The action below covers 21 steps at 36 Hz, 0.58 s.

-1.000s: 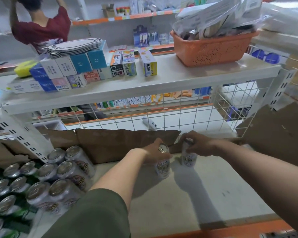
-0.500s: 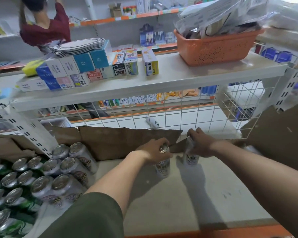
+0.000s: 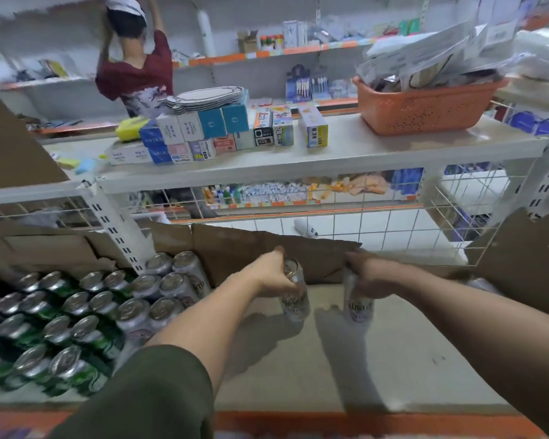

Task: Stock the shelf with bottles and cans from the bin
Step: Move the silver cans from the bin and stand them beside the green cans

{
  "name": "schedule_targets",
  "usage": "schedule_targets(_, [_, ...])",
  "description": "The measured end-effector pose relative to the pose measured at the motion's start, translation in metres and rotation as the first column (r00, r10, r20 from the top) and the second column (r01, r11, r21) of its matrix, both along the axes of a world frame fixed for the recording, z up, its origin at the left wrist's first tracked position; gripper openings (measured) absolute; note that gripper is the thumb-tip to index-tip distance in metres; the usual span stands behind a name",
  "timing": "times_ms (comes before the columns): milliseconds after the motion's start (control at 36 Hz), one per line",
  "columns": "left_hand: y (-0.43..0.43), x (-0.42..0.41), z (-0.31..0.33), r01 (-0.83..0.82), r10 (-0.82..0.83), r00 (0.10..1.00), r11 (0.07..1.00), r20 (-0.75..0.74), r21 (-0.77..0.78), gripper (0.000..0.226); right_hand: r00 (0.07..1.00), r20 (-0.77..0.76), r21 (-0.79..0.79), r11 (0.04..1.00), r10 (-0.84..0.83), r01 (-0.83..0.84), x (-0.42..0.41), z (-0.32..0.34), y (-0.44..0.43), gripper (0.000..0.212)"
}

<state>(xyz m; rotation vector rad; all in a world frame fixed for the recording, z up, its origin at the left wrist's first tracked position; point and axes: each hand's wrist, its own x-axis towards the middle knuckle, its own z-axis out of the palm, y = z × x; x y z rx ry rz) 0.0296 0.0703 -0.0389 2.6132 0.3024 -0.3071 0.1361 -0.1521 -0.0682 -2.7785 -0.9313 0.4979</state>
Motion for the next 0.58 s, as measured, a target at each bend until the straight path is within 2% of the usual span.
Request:
schedule_targets(56, [0.016, -0.016, 0.011, -0.032, 0.032, 0.999, 0.999, 0.016, 0.029, 0.072, 0.999, 0.039, -0.003, 1.0, 0.02, -0.02, -0.018, 0.016, 0.016, 0.048])
schedule_targets(111, [0.032, -0.036, 0.02, -0.063, 0.062, 0.997, 0.998, 0.043, 0.024, 0.068, 0.996, 0.083, -0.006, 0.999, 0.038, -0.037, -0.037, 0.031, 0.035, 0.045])
schedule_targets(278, [0.082, -0.119, 0.043, -0.168, 0.169, 0.975, 0.986, 0.146, -0.022, 0.062, 0.984, 0.162, 0.131, 0.987, 0.076, -0.098, -0.106, 0.063, 0.094, 0.034])
schedule_targets(389, [0.114, -0.181, 0.052, -0.192, 0.192, 0.968, 0.981, 0.16, -0.016, 0.066, 0.963, 0.227, 0.069, 0.984, 0.145, -0.165, -0.163, 0.078, 0.135, 0.039])
schedule_targets(472, [0.138, -0.226, 0.058, -0.201, 0.197, 0.967, 0.98, 0.16, 0.007, 0.079, 0.952, 0.249, 0.0, 0.983, 0.179, -0.185, -0.21, 0.087, 0.163, 0.053])
schedule_targets(583, [0.163, -0.28, 0.067, -0.209, 0.209, 0.967, 0.978, 0.144, -0.011, 0.093, 0.949, 0.231, 0.026, 0.974, 0.215, -0.226, -0.263, 0.091, 0.192, 0.056])
